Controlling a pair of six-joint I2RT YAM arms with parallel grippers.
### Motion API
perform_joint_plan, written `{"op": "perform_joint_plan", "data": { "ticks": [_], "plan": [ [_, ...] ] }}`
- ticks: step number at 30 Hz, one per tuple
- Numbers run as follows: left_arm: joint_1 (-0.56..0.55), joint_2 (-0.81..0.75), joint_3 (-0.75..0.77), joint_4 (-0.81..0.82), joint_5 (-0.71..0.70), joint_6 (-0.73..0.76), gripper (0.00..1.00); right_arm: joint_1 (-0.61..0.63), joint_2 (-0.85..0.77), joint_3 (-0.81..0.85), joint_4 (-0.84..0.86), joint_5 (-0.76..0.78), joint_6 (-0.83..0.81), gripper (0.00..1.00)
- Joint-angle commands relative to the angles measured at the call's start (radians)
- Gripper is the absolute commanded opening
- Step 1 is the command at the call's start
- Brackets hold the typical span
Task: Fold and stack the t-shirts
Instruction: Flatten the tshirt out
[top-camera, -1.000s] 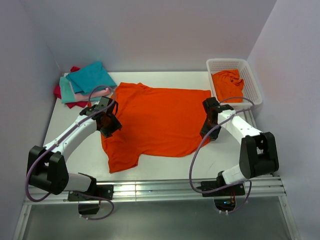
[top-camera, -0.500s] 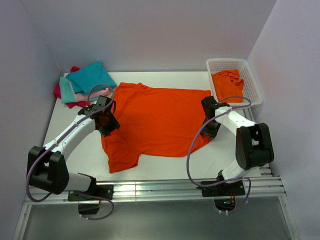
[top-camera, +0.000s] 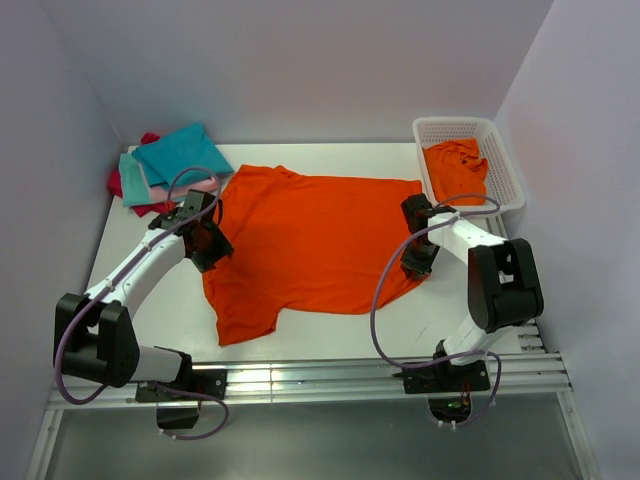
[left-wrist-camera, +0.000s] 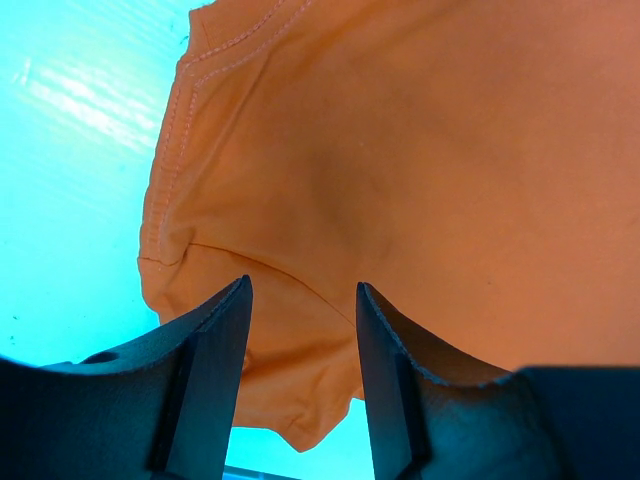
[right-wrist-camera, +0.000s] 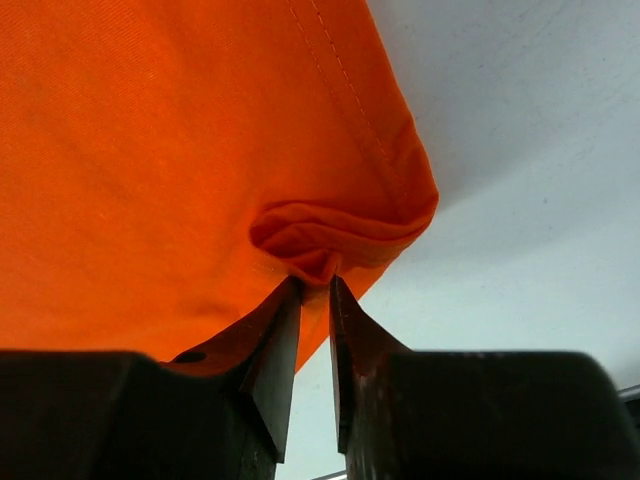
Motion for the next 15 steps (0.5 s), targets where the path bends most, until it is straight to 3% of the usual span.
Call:
{"op": "perform_joint_plan", "data": {
  "ticks": [1,2,6,15],
  "plan": [
    [0.008,-0.001,-0.002,0.016,0.012,0.029,0.51,-0.009,0.016,-0.009,0.025,0.029,0.015,0.23],
    [0.008,-0.001,-0.004,0.016,0.012,0.031,0.51,-0.011,0.018,-0.011,0.029,0.027,0.015,0.15],
    [0.013,-0.002,-0.007,0.018,0.014,0.035,0.51,-0.012,0.021,-0.02,0.034,0.017,0.013,0.0],
    [0.018,-0.01,-0.028,0.033,0.023,0.032,0.51,-0.014,-0.056,-0.022,-0.004,0.009,0.018,0.0]
  ]
}}
